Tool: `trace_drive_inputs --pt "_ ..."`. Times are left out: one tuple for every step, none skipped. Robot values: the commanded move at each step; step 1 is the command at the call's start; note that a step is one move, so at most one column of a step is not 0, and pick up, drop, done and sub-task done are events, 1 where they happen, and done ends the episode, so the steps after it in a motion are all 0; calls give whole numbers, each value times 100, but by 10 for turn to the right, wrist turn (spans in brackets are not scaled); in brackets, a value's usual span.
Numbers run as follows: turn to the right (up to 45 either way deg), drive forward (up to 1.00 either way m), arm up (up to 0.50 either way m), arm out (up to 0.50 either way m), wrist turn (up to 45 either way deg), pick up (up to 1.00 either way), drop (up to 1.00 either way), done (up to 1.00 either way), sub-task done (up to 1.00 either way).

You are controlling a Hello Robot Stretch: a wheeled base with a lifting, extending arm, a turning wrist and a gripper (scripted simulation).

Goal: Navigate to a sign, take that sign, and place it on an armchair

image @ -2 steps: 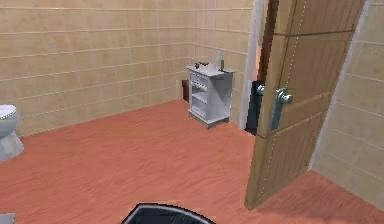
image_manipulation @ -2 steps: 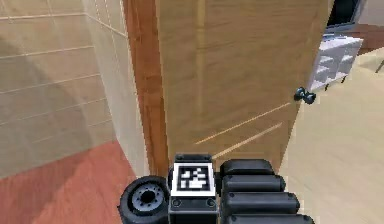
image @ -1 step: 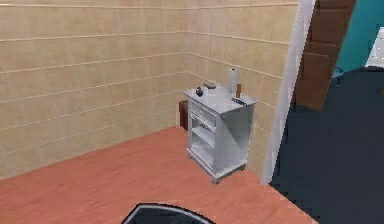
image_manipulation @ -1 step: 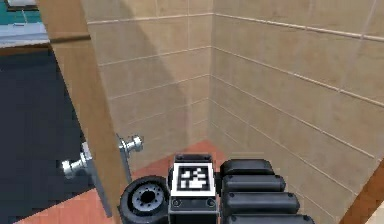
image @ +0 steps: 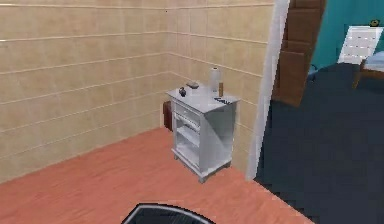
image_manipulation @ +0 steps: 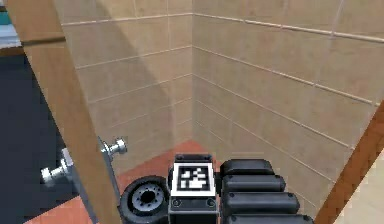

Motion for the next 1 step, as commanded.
trace_drive_inputs --pt "30 0 0 0 0 0 0 0 0"
